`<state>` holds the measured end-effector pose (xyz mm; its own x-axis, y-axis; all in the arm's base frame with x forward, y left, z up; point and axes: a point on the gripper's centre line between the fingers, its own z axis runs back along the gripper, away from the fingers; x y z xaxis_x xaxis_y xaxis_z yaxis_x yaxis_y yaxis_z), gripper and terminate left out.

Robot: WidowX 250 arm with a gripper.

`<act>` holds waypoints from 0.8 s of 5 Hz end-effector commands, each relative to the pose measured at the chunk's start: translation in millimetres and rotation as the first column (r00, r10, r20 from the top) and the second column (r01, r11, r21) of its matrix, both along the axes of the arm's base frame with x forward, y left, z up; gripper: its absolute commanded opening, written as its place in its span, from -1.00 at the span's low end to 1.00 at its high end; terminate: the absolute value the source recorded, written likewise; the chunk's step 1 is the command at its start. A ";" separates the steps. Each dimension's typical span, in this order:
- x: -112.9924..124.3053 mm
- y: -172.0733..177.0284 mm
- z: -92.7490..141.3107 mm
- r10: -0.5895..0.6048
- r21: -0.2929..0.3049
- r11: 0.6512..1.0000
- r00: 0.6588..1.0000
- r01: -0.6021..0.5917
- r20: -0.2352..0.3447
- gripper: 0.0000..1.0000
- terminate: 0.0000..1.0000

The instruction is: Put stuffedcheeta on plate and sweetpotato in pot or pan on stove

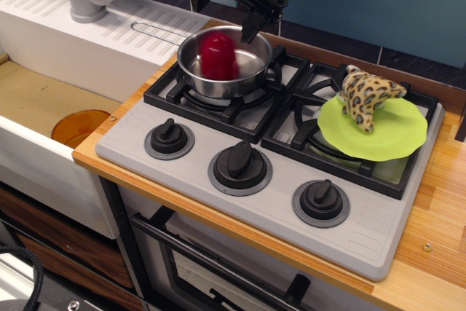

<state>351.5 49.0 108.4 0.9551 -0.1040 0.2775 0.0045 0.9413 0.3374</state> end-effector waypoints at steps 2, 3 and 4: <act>-21.8 -45.5 24.6 0.054 0.004 0.999 0.998 -0.054 0.022 1.00 -1.00; -35.6 -75.5 25.4 0.096 -0.016 0.995 0.995 -0.096 0.023 1.00 -1.00; -39.8 -93.1 20.1 0.130 -0.064 0.990 0.991 -0.128 0.032 1.00 -1.00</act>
